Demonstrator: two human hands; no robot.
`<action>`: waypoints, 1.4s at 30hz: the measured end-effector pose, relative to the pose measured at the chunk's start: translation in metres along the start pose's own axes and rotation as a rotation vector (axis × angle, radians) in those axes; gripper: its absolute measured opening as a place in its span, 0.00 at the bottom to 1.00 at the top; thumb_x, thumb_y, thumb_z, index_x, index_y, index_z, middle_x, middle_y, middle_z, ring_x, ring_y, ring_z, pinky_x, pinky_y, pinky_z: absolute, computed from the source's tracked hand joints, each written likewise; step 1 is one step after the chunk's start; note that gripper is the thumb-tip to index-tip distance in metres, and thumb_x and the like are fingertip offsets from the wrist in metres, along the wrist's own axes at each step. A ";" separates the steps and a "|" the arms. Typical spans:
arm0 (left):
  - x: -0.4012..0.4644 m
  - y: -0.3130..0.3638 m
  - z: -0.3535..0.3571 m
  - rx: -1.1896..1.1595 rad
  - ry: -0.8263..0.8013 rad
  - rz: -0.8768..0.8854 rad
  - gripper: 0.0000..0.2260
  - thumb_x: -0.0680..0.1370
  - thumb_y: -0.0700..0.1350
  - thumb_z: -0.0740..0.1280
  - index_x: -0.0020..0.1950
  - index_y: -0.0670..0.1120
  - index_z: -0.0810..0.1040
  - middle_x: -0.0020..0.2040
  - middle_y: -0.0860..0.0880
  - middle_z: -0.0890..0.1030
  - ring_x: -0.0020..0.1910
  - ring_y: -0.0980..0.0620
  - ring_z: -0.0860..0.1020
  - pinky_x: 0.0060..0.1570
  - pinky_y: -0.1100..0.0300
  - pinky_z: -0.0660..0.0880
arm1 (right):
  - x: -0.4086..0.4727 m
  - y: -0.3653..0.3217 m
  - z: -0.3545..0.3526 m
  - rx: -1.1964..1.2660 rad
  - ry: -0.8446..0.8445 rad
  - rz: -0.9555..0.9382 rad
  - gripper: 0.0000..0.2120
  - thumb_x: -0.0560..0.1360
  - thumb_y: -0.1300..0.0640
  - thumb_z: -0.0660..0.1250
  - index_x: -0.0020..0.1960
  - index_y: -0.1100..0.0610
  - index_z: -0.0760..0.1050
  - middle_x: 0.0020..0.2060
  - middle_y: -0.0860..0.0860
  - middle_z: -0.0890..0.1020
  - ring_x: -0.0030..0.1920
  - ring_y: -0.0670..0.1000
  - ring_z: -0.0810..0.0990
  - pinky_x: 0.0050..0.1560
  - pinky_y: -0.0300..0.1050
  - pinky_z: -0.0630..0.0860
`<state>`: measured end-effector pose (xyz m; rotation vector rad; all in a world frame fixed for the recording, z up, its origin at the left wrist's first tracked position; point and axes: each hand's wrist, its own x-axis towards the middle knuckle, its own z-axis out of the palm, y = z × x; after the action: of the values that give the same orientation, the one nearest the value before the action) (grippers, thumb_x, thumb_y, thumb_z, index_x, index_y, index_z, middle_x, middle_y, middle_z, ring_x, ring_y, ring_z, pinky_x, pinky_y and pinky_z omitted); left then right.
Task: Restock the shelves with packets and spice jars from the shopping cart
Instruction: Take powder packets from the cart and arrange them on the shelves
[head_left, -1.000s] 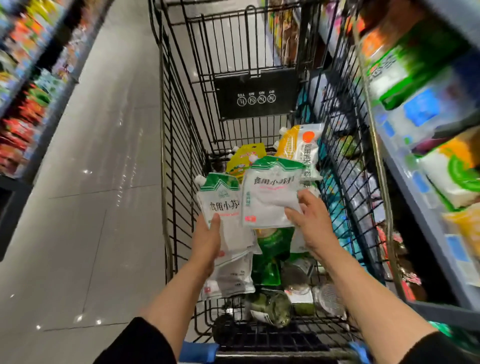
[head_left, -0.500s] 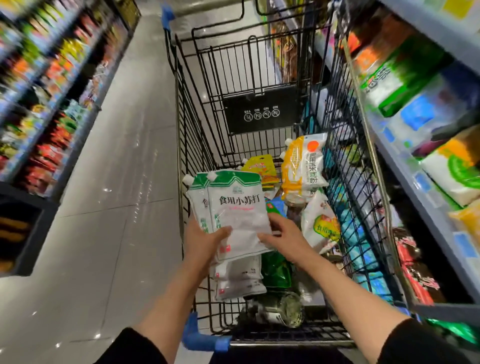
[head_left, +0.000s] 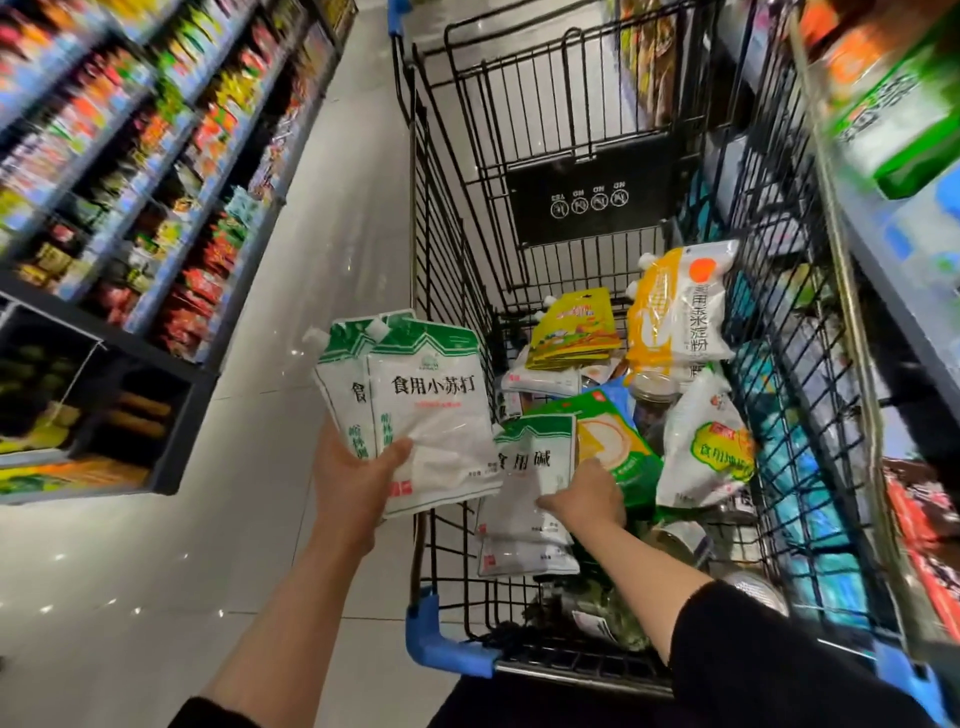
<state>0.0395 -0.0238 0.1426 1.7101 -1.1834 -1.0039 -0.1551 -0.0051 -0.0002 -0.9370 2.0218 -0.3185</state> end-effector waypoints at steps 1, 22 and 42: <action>-0.001 0.000 0.000 0.003 0.003 -0.003 0.26 0.70 0.32 0.73 0.66 0.46 0.71 0.53 0.45 0.83 0.48 0.47 0.84 0.45 0.46 0.82 | 0.001 -0.003 0.001 -0.004 0.002 0.014 0.30 0.64 0.49 0.79 0.56 0.61 0.69 0.49 0.55 0.76 0.51 0.58 0.79 0.37 0.43 0.71; -0.002 -0.002 0.001 -0.122 0.030 -0.055 0.24 0.72 0.31 0.71 0.65 0.46 0.71 0.51 0.46 0.82 0.45 0.49 0.84 0.35 0.56 0.81 | -0.022 -0.035 -0.110 0.664 0.547 -0.572 0.04 0.79 0.63 0.60 0.46 0.57 0.66 0.36 0.46 0.68 0.40 0.49 0.66 0.36 0.31 0.64; -0.003 -0.008 -0.004 -0.338 0.026 -0.118 0.11 0.79 0.41 0.64 0.61 0.49 0.76 0.56 0.43 0.83 0.53 0.44 0.82 0.52 0.45 0.79 | -0.052 -0.083 -0.040 0.602 -0.450 -0.550 0.30 0.71 0.54 0.74 0.64 0.52 0.59 0.56 0.45 0.77 0.55 0.44 0.78 0.55 0.41 0.77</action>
<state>0.0446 -0.0183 0.1369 1.5300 -0.8466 -1.1759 -0.1271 -0.0287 0.0987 -1.0359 1.1286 -0.8728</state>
